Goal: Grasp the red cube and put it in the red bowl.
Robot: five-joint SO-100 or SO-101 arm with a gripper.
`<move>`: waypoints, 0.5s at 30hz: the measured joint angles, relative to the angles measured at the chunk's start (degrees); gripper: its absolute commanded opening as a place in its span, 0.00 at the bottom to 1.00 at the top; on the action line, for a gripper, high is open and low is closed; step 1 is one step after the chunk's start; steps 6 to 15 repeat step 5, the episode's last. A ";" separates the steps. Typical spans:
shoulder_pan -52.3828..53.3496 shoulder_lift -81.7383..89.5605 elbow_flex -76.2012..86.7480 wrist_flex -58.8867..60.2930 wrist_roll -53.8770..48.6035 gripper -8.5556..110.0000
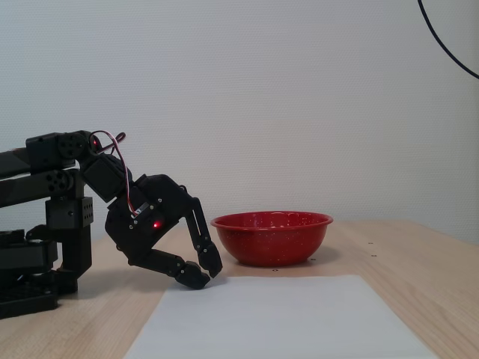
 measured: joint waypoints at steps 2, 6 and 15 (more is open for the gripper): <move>0.00 0.00 0.00 0.00 0.00 0.07; 0.00 0.00 0.00 0.00 0.00 0.07; 0.00 0.00 0.00 0.00 0.00 0.07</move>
